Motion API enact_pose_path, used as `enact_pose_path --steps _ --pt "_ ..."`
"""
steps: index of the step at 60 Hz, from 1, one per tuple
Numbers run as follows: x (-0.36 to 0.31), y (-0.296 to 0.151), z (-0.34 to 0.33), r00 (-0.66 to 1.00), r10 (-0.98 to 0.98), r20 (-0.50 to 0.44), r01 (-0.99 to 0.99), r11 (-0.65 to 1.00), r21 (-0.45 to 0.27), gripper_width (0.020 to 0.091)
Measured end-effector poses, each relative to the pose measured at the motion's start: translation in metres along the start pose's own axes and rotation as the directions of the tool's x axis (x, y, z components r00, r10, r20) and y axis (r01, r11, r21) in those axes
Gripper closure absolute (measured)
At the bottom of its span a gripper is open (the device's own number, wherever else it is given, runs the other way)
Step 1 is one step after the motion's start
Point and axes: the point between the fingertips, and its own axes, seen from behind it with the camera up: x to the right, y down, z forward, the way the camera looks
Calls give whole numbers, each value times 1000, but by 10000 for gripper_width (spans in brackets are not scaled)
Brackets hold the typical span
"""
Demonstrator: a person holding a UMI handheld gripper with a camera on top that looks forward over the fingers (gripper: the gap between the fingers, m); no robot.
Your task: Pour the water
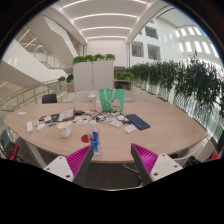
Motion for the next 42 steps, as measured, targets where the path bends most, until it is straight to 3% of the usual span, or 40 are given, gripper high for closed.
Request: enact_pose_path --steps 16,30,33,35,42 --pt "-89 56 149 997 11 82 -16 998 56 283" --pt "-90 55 282 998 67 -14 -64 989 136 289" --pt "-86 49 300 997 66 -28 -61 986 154 395" --pt "-90 48 308 998 53 -29 -47 987 156 589" --pt "-88 42 320 998 42 -52 -32 983 181 641"
